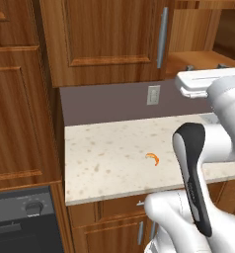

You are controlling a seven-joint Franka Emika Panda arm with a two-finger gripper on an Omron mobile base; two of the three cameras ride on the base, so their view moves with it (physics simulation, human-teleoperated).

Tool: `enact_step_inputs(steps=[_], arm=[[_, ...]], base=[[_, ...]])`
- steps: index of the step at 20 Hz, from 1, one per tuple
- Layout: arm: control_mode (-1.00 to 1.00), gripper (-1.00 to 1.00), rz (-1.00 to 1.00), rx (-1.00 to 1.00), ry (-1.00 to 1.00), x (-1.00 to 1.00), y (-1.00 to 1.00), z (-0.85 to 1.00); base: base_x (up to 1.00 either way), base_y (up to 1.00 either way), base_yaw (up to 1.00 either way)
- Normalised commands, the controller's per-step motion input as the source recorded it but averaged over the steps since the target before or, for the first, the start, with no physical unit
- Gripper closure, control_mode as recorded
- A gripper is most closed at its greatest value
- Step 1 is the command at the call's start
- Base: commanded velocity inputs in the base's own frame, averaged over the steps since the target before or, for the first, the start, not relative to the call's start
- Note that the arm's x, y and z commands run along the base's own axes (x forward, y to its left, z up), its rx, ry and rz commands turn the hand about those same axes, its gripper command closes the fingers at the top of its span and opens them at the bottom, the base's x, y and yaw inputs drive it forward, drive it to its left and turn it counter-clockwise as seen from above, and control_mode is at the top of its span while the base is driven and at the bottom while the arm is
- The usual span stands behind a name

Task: Retrieve the tupperware from the cabinet, then place the raw meat into the tupperware to avoid contamination.

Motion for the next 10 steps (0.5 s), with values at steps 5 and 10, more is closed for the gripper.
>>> enact_step_inputs(steps=[5, 10], arm=[[-1.00, -1.00, 0.00, 0.00, -0.01, 0.38, 0.00, 0.11], [-1.00, -1.00, 0.01, 0.00, -0.01, 0.35, 0.04, 0.08]], base=[[0.00, 0.00, 0.00], [0.00, 0.00, 0.00]])
